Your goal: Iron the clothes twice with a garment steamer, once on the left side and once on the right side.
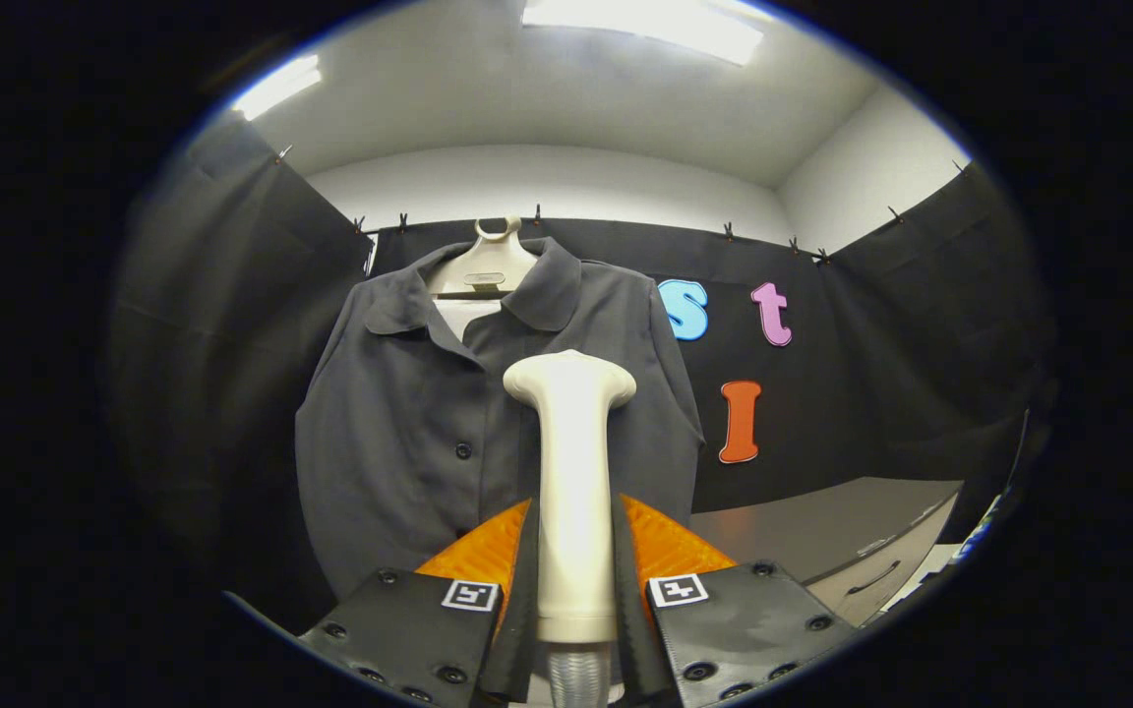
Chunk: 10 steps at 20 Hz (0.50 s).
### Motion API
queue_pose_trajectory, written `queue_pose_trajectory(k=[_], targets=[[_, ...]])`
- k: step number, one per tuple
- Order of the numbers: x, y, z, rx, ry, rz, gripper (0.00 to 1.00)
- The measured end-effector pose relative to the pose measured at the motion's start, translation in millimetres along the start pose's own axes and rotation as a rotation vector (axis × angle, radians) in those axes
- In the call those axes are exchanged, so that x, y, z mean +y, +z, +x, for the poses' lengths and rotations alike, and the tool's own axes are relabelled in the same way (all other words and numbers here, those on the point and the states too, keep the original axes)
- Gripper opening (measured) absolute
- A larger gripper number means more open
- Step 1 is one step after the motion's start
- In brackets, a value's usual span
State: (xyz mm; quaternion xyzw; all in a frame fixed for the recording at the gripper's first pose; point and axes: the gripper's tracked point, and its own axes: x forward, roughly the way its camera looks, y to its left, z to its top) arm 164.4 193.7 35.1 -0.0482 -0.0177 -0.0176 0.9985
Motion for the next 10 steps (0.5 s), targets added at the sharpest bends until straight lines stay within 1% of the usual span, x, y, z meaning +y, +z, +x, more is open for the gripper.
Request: queue_pose_trajectory(k=[6,10], targets=[[-6.7,-29.5,-18.5,0.057,-0.001,0.018,0.42],[-10.9,-51.4,-31.8,0.092,0.000,0.006,0.42]])
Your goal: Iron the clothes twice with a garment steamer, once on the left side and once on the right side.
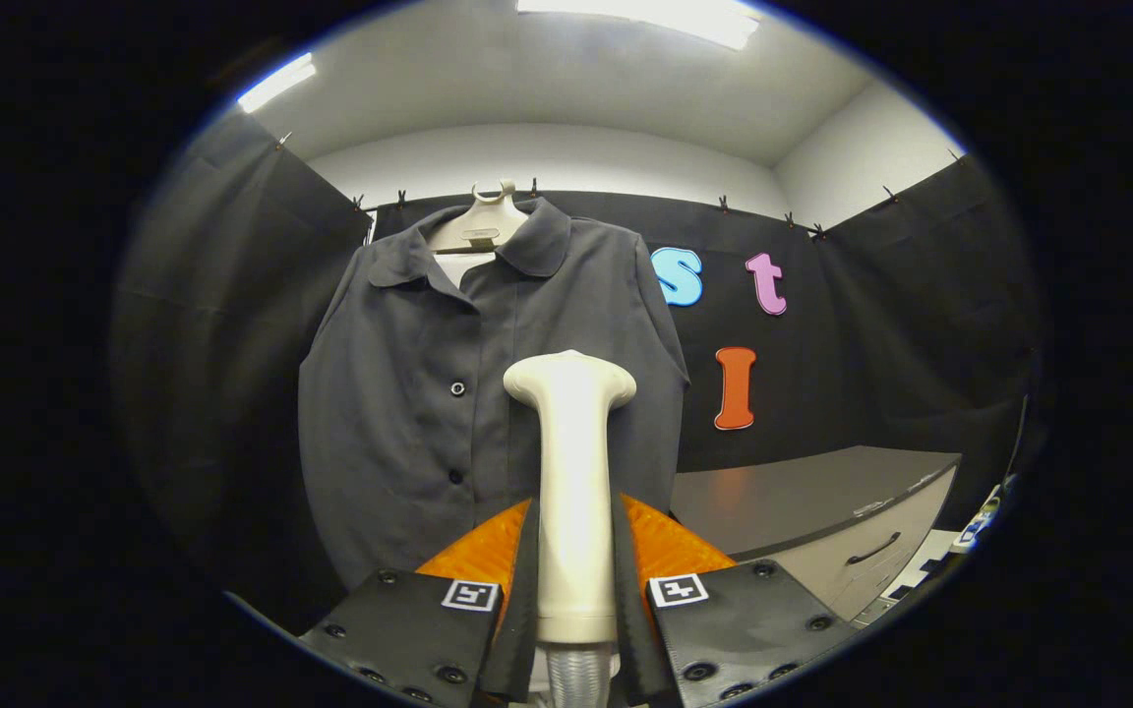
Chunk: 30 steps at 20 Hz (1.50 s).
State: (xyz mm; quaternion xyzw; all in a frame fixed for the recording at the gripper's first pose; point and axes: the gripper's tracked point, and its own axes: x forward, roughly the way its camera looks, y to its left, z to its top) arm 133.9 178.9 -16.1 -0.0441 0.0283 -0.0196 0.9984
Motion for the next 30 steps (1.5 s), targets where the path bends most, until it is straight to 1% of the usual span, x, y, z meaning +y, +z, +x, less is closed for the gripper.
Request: queue_pose_trajectory(k=[9,21,27,29,30], targets=[[-1.1,-61.5,-28.9,0.125,0.013,0.023,0.42],[-1.8,-144.9,-74.7,0.307,0.028,0.009,0.42],[-0.8,-157.3,-84.8,0.342,0.023,0.013,0.42],[-2.8,-146.1,-89.0,0.316,-0.001,0.020,0.42],[-1.7,-132.0,-88.3,0.279,-0.010,0.020,0.42]])
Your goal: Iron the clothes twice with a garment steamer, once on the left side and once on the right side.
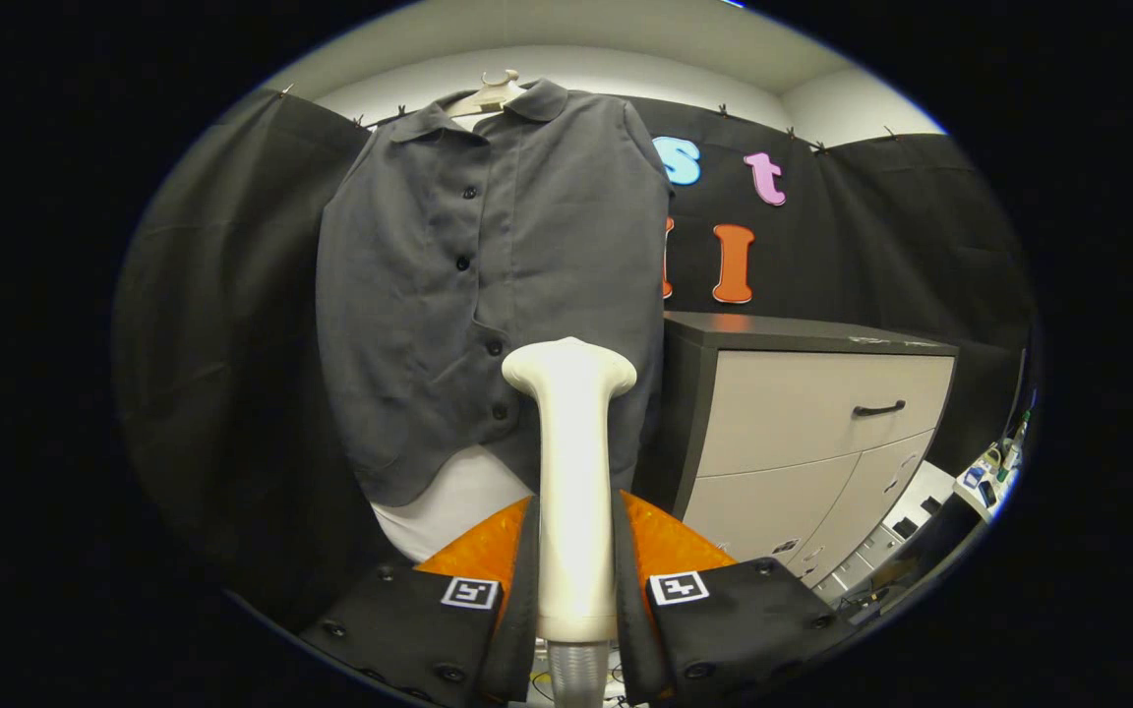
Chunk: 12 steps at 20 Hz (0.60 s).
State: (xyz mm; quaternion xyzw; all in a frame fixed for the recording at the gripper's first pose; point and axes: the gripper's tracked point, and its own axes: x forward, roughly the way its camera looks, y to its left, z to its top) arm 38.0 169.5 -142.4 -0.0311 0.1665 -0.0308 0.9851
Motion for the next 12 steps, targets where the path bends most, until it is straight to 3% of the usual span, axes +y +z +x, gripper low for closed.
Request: queue_pose_trajectory(k=[6,10,12], targets=[[45.5,126.6,-26.6,-0.262,0.067,-0.035,0.42],[96.9,173.1,-36.2,-0.338,0.178,-0.005,0.42],[115.6,184.4,-32.3,-0.337,0.194,0.011,0.42]])
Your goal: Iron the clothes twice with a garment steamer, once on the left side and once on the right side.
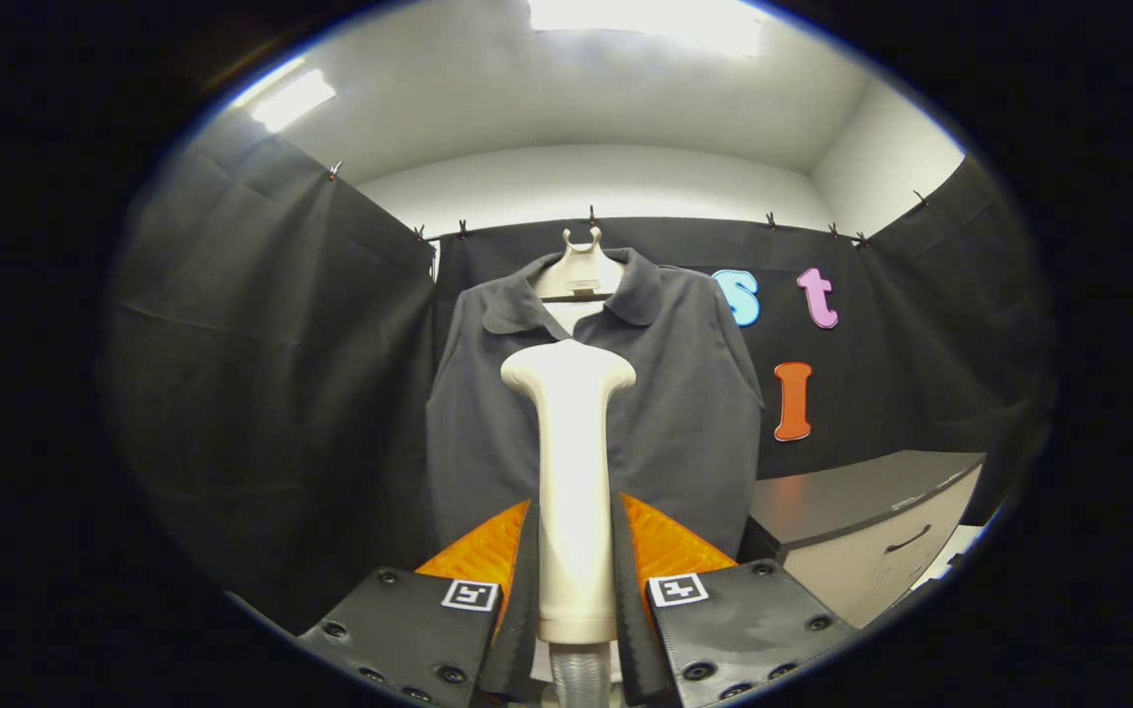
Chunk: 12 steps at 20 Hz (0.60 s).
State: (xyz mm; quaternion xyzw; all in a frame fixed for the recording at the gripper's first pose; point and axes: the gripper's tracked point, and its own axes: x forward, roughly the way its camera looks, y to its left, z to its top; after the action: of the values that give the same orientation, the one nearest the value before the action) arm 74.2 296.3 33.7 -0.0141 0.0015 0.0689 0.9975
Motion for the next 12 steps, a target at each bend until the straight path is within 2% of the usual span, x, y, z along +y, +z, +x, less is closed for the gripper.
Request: queue_pose_trajectory(k=[4,12], targets=[[32.7,4.4,34.2,0.007,0.037,0.067,0.42],[59.5,16.2,85.1,-0.017,0.036,0.030,0.42]])
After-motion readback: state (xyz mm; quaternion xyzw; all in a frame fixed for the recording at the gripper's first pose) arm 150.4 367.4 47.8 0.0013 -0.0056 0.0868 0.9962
